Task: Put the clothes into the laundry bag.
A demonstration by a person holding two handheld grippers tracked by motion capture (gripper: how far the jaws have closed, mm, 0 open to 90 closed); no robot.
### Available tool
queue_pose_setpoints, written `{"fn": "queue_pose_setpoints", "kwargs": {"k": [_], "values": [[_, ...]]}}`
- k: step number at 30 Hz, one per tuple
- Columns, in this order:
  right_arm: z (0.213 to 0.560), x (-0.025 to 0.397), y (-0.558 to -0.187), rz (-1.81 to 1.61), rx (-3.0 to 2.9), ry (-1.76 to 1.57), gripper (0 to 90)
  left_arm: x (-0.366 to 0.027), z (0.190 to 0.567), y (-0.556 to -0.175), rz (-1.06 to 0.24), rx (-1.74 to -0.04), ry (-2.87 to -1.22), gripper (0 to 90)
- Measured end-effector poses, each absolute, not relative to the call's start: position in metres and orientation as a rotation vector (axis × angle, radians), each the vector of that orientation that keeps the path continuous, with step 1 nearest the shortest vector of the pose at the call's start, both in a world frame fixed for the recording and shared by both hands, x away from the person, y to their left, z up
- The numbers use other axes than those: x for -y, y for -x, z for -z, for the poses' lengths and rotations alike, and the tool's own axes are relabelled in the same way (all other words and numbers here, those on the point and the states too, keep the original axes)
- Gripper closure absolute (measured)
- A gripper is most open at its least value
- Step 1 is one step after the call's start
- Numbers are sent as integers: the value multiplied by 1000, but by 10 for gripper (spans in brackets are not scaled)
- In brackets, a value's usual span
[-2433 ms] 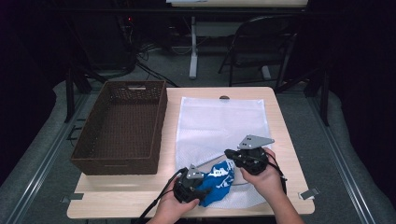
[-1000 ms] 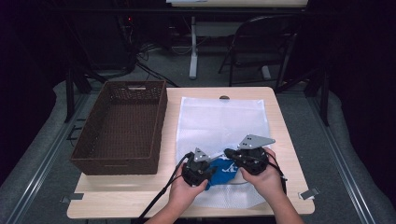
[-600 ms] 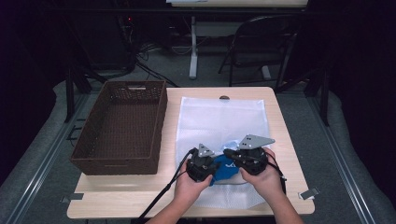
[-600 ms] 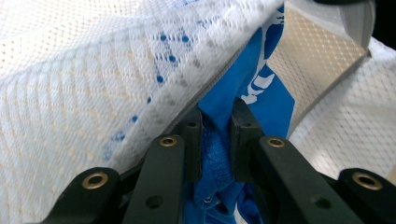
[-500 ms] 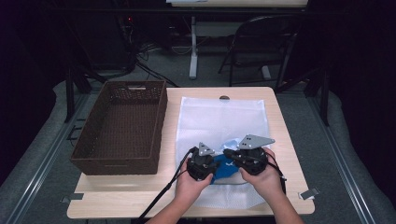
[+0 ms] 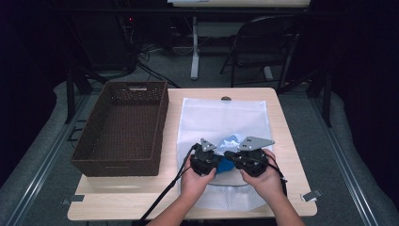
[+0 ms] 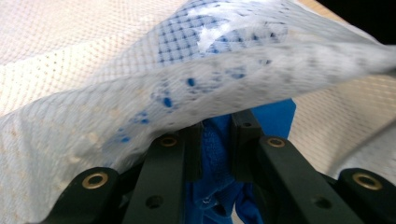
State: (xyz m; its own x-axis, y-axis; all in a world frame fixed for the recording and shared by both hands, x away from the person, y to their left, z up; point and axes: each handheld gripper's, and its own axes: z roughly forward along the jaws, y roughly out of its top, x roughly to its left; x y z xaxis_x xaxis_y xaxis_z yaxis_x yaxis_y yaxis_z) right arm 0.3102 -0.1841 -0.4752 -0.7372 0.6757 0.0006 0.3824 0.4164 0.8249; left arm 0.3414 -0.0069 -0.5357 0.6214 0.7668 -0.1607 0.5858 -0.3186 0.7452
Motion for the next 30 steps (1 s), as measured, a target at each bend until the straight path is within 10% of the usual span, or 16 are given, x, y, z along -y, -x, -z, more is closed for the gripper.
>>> {"fn": "queue_pose_setpoints", "kwargs": {"k": [17,30], "values": [[482,185,-314,-1222,-2351,-929,883,3,537,-334,-198,-1031,-2055,428],[481,182,-311,-1210,-2354,-912,883,-1,558,-328,-215,-1062,-2117,468]]}}
